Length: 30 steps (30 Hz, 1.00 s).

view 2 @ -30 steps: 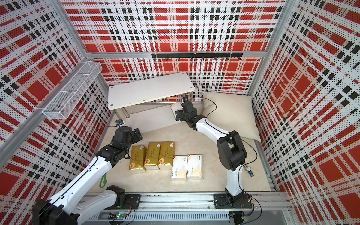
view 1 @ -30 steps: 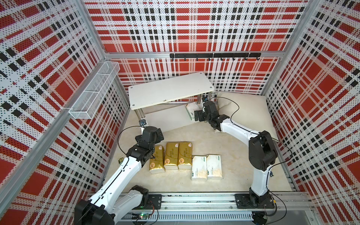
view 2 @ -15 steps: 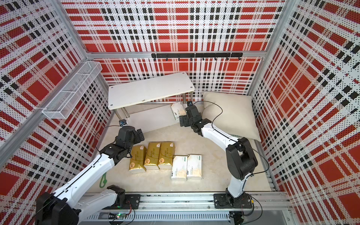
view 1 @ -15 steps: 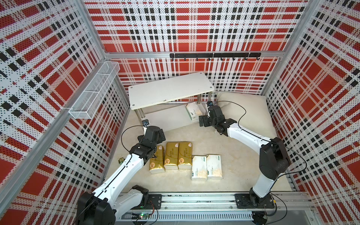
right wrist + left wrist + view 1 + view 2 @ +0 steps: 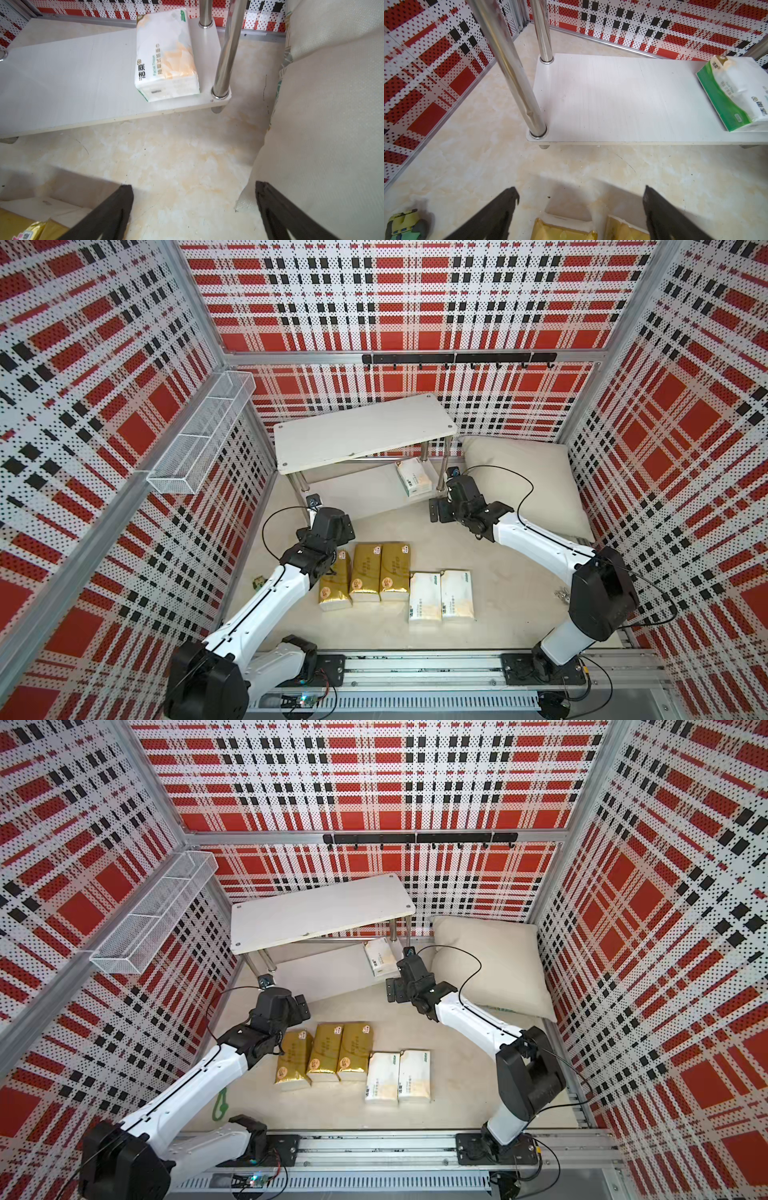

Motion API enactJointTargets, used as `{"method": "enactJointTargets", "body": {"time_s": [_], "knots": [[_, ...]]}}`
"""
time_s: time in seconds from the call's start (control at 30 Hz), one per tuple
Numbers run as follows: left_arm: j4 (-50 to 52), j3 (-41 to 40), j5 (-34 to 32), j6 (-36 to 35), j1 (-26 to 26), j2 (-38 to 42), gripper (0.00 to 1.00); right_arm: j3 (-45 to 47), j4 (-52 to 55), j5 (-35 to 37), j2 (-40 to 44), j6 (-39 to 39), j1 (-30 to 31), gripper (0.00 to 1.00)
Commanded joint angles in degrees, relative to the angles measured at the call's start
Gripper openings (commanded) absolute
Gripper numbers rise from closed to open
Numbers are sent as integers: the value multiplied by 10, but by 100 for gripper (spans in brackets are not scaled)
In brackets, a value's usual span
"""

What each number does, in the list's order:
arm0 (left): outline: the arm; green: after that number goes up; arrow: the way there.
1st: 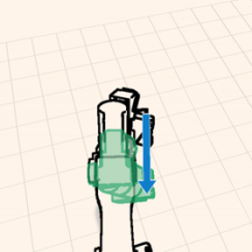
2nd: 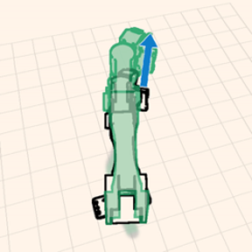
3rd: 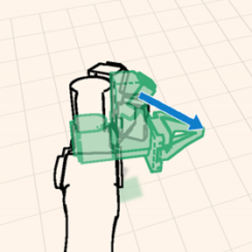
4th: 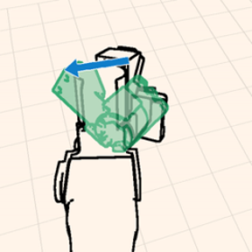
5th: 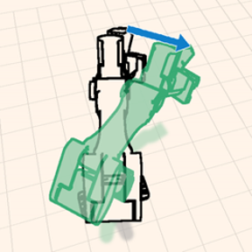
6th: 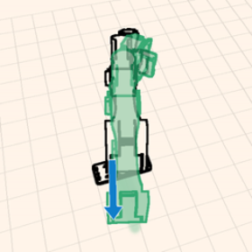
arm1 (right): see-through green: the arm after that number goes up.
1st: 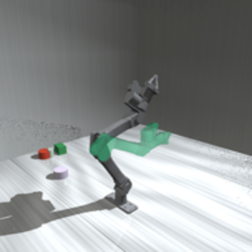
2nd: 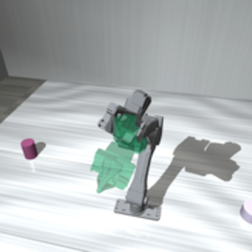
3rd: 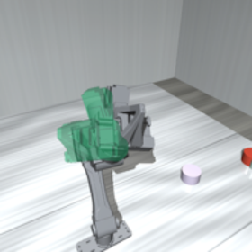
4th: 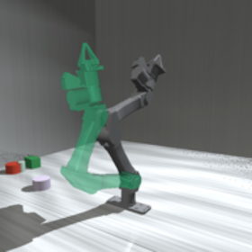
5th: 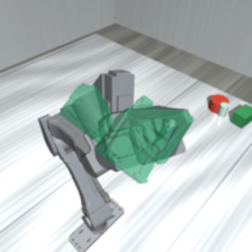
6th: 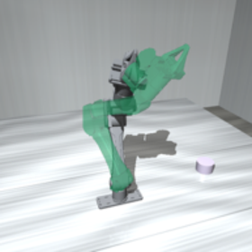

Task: Place the tissue boxes on the shelf by color
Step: Pick up the box of tissues from the center of the board.

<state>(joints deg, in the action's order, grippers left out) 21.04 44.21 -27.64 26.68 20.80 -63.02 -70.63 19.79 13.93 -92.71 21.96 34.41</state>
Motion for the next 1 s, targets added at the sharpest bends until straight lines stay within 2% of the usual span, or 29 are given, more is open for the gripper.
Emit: {"method": "enactJointTargets", "body": {"time_s": [0.0,0.4,0.97], "knots": [[-10,12,-4,-4,5,-2,98,24,28,17,44,29,11,100],[-17,13,0,-4,6,-9,98,141,46,10,148,89,39,100],[-39,3,5,-2,7,-26,98,234,89,27,212,179,107,100]]}}
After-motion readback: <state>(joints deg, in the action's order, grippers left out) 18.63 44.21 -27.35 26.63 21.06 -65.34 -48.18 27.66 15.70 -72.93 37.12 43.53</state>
